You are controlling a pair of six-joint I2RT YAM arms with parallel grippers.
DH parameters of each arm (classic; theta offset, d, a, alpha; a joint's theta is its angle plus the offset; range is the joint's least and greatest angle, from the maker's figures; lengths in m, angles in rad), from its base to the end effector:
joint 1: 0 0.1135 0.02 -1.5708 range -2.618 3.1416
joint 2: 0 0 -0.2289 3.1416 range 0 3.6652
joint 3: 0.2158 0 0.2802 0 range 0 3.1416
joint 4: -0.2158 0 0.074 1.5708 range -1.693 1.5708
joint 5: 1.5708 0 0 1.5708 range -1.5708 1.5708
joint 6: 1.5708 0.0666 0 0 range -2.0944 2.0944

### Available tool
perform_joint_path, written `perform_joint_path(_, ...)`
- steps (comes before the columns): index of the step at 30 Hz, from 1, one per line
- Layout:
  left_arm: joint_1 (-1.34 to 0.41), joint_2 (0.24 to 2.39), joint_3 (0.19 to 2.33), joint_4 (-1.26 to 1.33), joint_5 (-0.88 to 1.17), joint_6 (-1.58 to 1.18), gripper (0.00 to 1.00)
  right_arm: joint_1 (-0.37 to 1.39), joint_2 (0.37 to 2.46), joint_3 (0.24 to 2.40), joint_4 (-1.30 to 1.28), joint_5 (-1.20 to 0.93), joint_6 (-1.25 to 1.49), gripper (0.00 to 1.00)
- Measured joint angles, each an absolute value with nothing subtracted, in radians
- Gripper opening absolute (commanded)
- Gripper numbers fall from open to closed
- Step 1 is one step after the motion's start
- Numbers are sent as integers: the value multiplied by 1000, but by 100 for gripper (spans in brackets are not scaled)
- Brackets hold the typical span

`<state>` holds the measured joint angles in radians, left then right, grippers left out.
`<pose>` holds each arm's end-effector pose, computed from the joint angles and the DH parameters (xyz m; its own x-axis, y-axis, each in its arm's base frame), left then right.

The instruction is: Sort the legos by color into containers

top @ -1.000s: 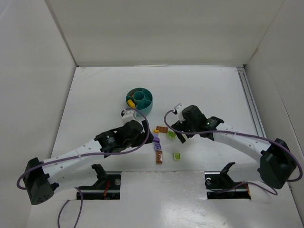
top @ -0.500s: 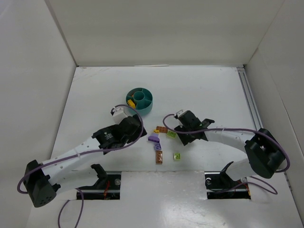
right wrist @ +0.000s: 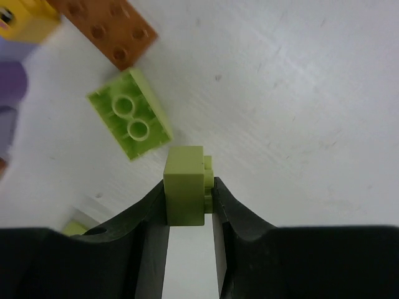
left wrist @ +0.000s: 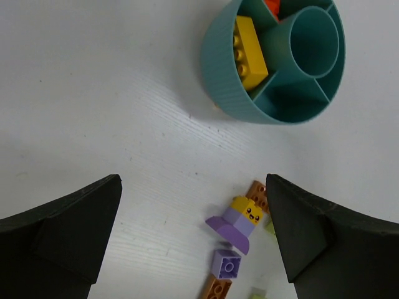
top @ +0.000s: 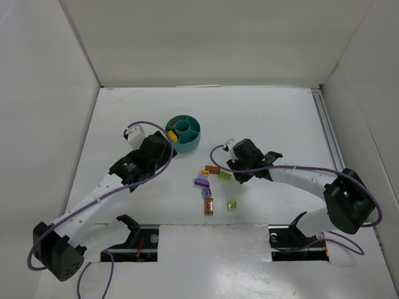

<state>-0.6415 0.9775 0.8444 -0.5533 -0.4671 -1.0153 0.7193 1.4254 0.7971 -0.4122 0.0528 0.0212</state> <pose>0.2379 -0.1402 0.2418 -0.4846 -0.5849 -0.6504 -0.2968 0.8094 -0.5067 0.2390 0.2046 0.1064 -0.6623 -0.5519 -0.5066 -0.6239 0.7807 -0.0348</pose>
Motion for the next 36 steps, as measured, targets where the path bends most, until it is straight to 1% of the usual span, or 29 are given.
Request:
perform_joint_path(4,-538,978,844,-513,-422,-960,100,714,1418,944,-430,50,-76,16)
perform_joint_path(8,-508,978,844,-487,-403,-924,100,711,1452,1154,-429,50,-180,16)
perform_joint_path(11,-499,980,844,-476,-396,-902,100,704,1568,1361,-411,47,-239,16)
perform_joint_path(15,-439,1006,850,-464,-376,-871,100,694,1756,1578,-389,19,-289,16)
perform_joint_path(20,-358,1051,853,-435,-317,-825,100,675,1983,1783,-414,-45,-324,16)
perform_joint_path(21,-356,1054,853,-431,-308,-817,100,673,2021,1814,-425,-56,-329,18)
perform_joint_path(24,-355,1058,853,-413,-290,-799,100,668,2106,1879,-449,-84,-339,19)
perform_joint_path(25,-355,1060,853,-407,-287,-793,100,667,2122,1889,-456,-91,-341,21)
perform_joint_path(27,-351,1066,853,-401,-283,-785,100,666,2140,1893,-469,-104,-344,23)
perform_joint_path(29,-349,1075,853,-397,-280,-780,100,666,2149,1897,-475,-118,-345,27)
perform_joint_path(31,-345,1085,853,-392,-276,-776,100,666,2154,1903,-480,-131,-345,27)
perform_joint_path(36,-345,1103,853,-389,-262,-765,100,666,2154,1919,-486,-155,-346,41)
